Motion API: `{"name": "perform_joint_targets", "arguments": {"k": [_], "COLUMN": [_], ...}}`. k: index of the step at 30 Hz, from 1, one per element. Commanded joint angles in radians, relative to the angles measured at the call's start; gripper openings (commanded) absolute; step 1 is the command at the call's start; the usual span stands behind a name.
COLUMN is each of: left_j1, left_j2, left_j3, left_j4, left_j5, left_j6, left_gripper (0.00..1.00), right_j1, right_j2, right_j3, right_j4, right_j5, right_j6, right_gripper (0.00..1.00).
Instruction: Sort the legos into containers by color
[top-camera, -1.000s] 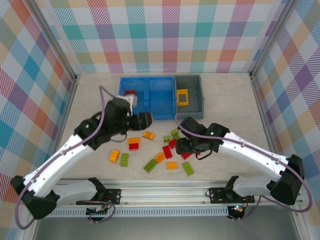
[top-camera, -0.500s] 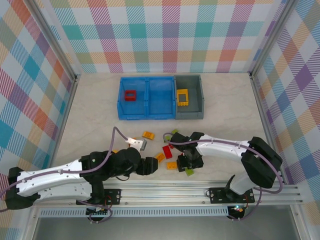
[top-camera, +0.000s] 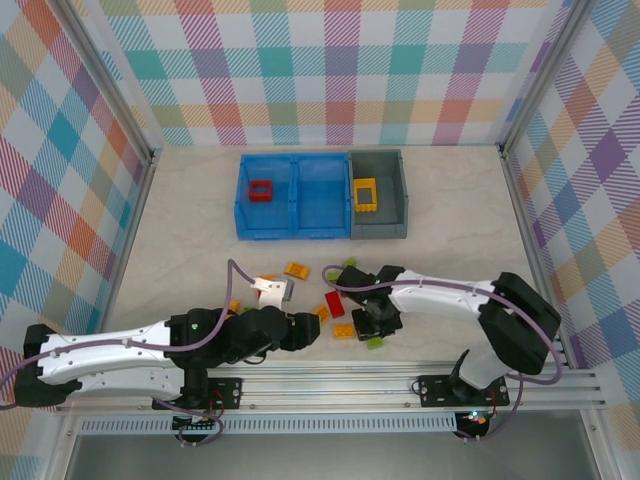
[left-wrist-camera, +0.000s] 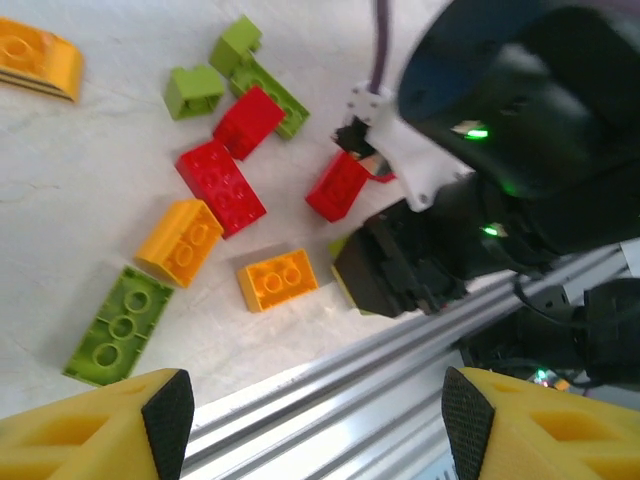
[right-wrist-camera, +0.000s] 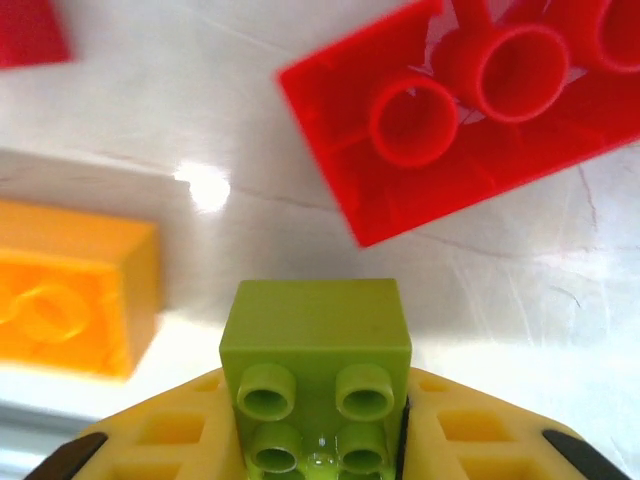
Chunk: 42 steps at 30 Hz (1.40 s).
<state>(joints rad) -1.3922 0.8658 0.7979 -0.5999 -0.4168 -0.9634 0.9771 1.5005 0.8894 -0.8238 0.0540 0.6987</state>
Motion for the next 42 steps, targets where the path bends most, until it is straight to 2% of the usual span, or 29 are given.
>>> {"name": "perform_joint_targets", "arguments": {"k": [1,5,7,13,16,21,24,30,34,38,40,42], "left_j1": [-0.013,-0.004,0.043,0.272,0.358,0.466,0.518,0.595,0.629,0.689,0.718,0.725], "left_j2": [-0.018,0.018,0.02,0.063,0.103,0.127,0.134,0.163,0.193,0.235,0.283,0.337], "left_j3": [0.103,0.211,0.245,0.32,0.337,0.31,0.276,0.198,0.145,0.08,0.058,0.051], "left_j4": [-0.11,-0.223,-0.253,-0.193,-0.18,-0.2,-0.219,-0.259,-0.27,-0.231,-0.193,-0.171], "left_j5": [-0.14,-0.262,-0.286,-0.123,-0.047,0.022,0.053,0.123,0.155,0.237,0.295,0.318], "left_j6": [-0.006,0.008,0.022,0.166,0.206,0.193,0.178,0.158,0.159,0.181,0.22,0.251], "left_gripper": [0.68,0.69,0.7,0.69,0.69,0.69,0.68,0.65,0.66,0.72,0.74,0.76], "right_j1": [-0.006,-0.09,-0.129,-0.24,-0.278,-0.314,-0.322,-0.324,-0.322,-0.298,-0.264,-0.224], "right_j2": [-0.085,0.019,0.138,0.492,0.641,0.881,0.955,0.966,0.891,0.753,0.621,0.456], "right_j3": [0.178,0.45,0.601,0.962,1.129,1.422,1.498,1.518,1.525,1.498,1.373,1.154], "right_j4": [-0.095,-0.12,-0.097,-0.067,-0.079,-0.201,-0.242,-0.241,-0.239,-0.232,-0.179,-0.064], "right_j5": [0.046,0.088,0.119,0.151,0.144,0.135,0.125,0.101,0.089,0.083,0.088,0.087], "right_j6": [-0.025,-0.115,-0.161,-0.205,-0.224,-0.237,-0.233,-0.246,-0.26,-0.273,-0.285,-0.285], "right_gripper": [0.26,0.26,0.27,0.26,0.26,0.27,0.35,0.51,0.56,0.56,0.57,0.61]}}
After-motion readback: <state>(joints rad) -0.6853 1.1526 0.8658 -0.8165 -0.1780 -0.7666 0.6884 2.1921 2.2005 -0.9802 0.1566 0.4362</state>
